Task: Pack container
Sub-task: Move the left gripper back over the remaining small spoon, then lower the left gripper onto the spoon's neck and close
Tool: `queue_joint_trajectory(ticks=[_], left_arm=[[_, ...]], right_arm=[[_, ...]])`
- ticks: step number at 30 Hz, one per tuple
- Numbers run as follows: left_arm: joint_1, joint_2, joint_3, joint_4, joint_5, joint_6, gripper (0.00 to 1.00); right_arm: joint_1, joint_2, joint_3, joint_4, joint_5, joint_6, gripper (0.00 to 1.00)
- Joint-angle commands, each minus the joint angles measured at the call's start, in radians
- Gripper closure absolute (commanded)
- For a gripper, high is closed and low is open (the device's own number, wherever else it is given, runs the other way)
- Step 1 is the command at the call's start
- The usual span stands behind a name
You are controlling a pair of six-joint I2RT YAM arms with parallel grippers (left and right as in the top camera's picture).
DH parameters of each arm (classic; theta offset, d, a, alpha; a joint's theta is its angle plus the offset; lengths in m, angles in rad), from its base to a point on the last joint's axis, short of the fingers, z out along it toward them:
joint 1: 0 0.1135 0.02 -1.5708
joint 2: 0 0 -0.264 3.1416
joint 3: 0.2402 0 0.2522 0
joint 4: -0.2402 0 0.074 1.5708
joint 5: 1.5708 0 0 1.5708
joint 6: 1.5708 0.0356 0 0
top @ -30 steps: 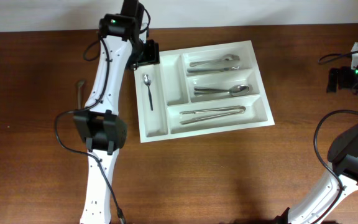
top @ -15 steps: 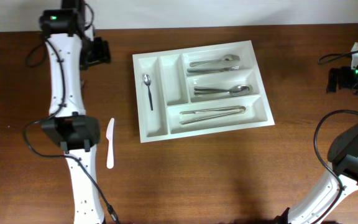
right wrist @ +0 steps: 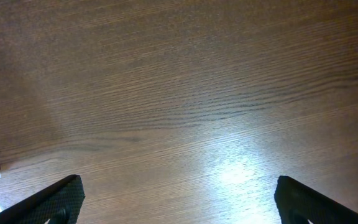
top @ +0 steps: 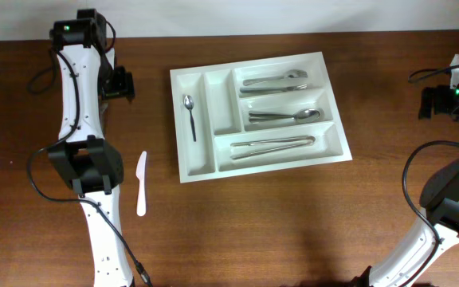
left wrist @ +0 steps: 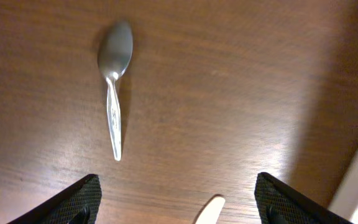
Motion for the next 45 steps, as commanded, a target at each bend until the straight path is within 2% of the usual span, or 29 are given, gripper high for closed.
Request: queue_joint_trajectory(ticks=[1, 14, 19, 28, 45], left_arm=[[0.01, 0.009, -0.051, -0.001, -0.061, 0.018, 0.18], [0.05, 0.009, -0.108, 0.035, -0.077, -0.021, 0.19], [0.08, 0.012, -0.11, 0.055, -0.007, -0.024, 0.18], [0.096, 0.03, -0.112, 0.058, 0.009, 0.055, 0.19], [0.111, 0.045, -0.112, 0.118, 0.01, 0.057, 0.18]], right_arm=[[-0.006, 0.005, -0.006, 0.0, -0.006, 0.01, 0.01], [-0.006, 0.005, -0.006, 0.0, -0.006, 0.01, 0.01], [-0.006, 0.005, -0.006, 0.0, -0.006, 0.01, 0.01], [-0.006, 0.005, -0.006, 0.0, -0.006, 0.01, 0.02], [-0.006, 0.005, -0.006, 0.0, -0.006, 0.01, 0.01]])
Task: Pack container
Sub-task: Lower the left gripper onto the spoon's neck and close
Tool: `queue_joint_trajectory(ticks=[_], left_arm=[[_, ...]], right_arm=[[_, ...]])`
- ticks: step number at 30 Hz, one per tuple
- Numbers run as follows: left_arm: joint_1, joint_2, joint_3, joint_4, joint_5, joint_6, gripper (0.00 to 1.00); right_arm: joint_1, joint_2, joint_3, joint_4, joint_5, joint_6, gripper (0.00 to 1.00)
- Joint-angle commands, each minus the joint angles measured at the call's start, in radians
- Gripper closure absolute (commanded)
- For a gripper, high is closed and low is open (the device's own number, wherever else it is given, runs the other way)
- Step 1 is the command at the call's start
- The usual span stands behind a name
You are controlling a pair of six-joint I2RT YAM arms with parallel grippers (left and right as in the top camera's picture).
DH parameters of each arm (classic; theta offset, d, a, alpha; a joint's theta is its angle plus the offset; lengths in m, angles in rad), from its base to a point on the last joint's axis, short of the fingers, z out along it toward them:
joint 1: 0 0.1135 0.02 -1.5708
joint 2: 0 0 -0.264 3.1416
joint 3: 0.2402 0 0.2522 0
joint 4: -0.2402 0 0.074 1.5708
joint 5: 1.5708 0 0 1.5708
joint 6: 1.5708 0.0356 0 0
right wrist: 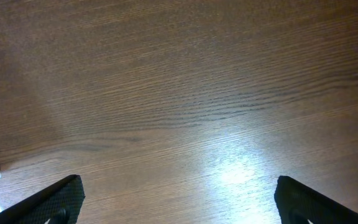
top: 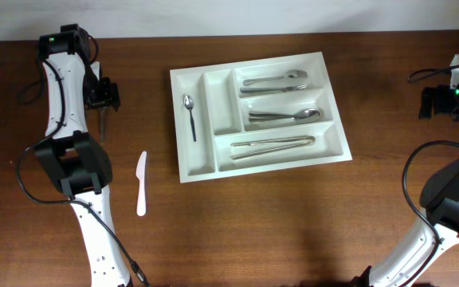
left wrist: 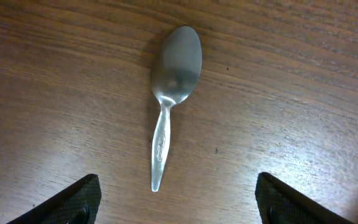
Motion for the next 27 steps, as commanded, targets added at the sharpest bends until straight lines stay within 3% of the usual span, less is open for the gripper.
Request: queue_joint_trajectory(ticks=[1, 27], left_arm=[[0.019, 0.021, -0.005, 0.011, 0.009, 0.013, 0.18], [0.043, 0.095, -0.005, 0.074, 0.095, 0.046, 0.18]], right_arm=[[-0.006, 0.005, -0.006, 0.001, -0.006, 0.01, 0.01], [-0.006, 0.005, -0.006, 0.001, -0.006, 0.01, 0.01]])
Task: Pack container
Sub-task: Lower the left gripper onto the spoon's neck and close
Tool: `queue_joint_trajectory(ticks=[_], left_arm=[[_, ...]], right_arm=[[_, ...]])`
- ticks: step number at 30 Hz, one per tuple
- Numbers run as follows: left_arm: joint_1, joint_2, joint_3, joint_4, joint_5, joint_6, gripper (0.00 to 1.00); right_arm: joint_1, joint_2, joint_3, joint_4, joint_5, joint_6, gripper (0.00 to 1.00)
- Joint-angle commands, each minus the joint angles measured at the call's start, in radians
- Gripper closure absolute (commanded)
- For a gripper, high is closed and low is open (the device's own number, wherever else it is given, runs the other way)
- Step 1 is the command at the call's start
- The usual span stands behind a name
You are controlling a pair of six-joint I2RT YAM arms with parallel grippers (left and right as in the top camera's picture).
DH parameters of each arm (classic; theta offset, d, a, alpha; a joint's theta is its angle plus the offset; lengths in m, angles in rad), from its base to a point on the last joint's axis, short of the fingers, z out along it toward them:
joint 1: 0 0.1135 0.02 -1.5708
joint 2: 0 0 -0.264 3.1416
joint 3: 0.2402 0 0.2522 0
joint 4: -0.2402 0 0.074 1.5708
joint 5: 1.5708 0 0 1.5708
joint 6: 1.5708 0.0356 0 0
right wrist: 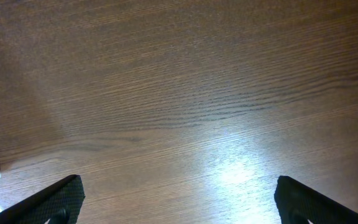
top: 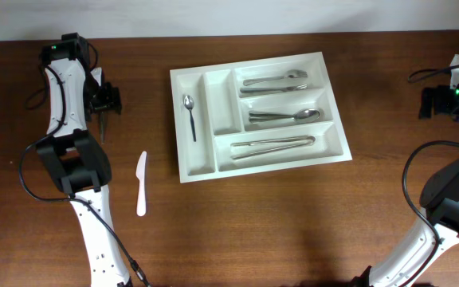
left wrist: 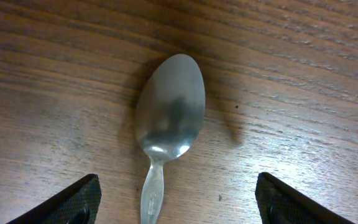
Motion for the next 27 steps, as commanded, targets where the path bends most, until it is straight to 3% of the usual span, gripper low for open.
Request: queue_joint_trajectory(ticks=[1, 27], left_arm=[[0.02, 0.02, -0.002, 0.011, 0.027, 0.032, 0.18], [0.029, 0.074, -0.002, 0.044, 0.027, 0.08, 0.19]], right_arm=[[-0.006, 0.005, -0.006, 0.001, -0.006, 0.011, 0.01], [-0.006, 0.005, -0.006, 0.001, -0.006, 0.011, 0.01]])
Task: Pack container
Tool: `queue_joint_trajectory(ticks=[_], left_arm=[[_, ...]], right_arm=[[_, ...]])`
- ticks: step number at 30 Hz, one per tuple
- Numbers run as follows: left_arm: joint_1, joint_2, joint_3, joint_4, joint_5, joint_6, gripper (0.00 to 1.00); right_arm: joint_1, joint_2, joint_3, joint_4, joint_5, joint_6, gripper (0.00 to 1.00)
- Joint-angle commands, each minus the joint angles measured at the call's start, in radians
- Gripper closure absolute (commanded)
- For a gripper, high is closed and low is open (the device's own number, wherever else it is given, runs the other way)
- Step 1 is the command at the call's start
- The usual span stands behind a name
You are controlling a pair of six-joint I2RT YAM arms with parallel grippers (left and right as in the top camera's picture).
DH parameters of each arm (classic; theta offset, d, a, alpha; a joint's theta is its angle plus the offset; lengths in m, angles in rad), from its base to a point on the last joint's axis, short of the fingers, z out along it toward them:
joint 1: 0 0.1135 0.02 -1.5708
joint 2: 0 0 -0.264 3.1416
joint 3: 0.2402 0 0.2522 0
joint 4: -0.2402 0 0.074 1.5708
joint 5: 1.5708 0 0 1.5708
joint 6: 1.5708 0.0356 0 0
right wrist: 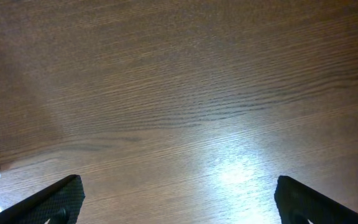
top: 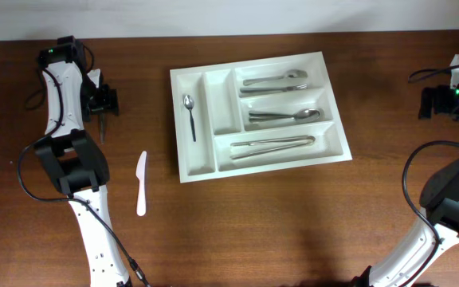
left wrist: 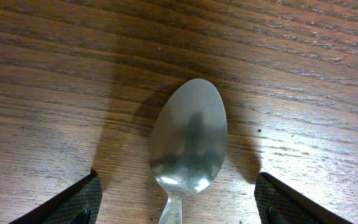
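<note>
A metal spoon [left wrist: 188, 142] lies on the wooden table at the far left; only its handle [top: 102, 131] shows in the overhead view. My left gripper [left wrist: 178, 210] is open and low over it, one finger on each side of the spoon's neck, not touching it. The white cutlery tray [top: 335, 96] sits mid-table, holding a small spoon [top: 190, 112], forks [top: 273, 80], spoons [top: 285, 115] and long pieces [top: 273, 145] in separate compartments. A white plastic knife [top: 141, 183] lies left of the tray. My right gripper [right wrist: 178, 208] is open over bare wood at the far right.
The tray's corner shows at the left edge of the right wrist view. Cables trail by both arm bases near the table's back edge. The tray's narrow second compartment [top: 221, 104] holds nothing.
My left gripper has come a little closer to the spoon; the bowl looks larger and sits more central between the open fingers. The right arm has not moved.
My open left gripper was first right of the spoon, with the knife's tip in its view. Then it stood over the spoon with the whole spoon in view. Then it was lower, only bowl and neck showing, and now lower still.
</note>
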Motion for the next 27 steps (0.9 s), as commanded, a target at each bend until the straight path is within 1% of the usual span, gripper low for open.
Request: queue_joint_trajectory(ticks=[1, 2, 8, 11, 14, 16, 20, 23, 27], left_arm=[[0.008, 0.045, -0.003, 0.006, 0.012, 0.016, 0.19], [0.008, 0.045, -0.003, 0.006, 0.012, 0.016, 0.2], [0.008, 0.045, -0.003, 0.006, 0.011, 0.016, 0.34], [0.008, 0.045, -0.003, 0.006, 0.01, 0.016, 0.45], [0.008, 0.045, -0.003, 0.006, 0.001, 0.016, 0.61], [0.008, 0.045, -0.003, 0.006, 0.0, 0.016, 0.67], [0.008, 0.045, -0.003, 0.006, 0.0, 0.016, 0.69], [0.008, 0.045, -0.003, 0.006, 0.0, 0.016, 0.78], [0.008, 0.045, -0.003, 0.006, 0.0, 0.016, 0.81]], right_arm=[[-0.006, 0.005, -0.006, 0.0, -0.006, 0.01, 0.01], [-0.006, 0.005, -0.006, 0.0, -0.006, 0.01, 0.02], [-0.006, 0.005, -0.006, 0.0, -0.006, 0.01, 0.01], [-0.006, 0.005, -0.006, 0.0, -0.006, 0.01, 0.02], [-0.006, 0.005, -0.006, 0.0, -0.006, 0.01, 0.01], [-0.006, 0.005, -0.006, 0.0, -0.006, 0.01, 0.01], [-0.006, 0.005, -0.006, 0.0, -0.006, 0.01, 0.02], [-0.006, 0.005, -0.006, 0.0, -0.006, 0.01, 0.01], [-0.006, 0.005, -0.006, 0.0, -0.006, 0.01, 0.01]])
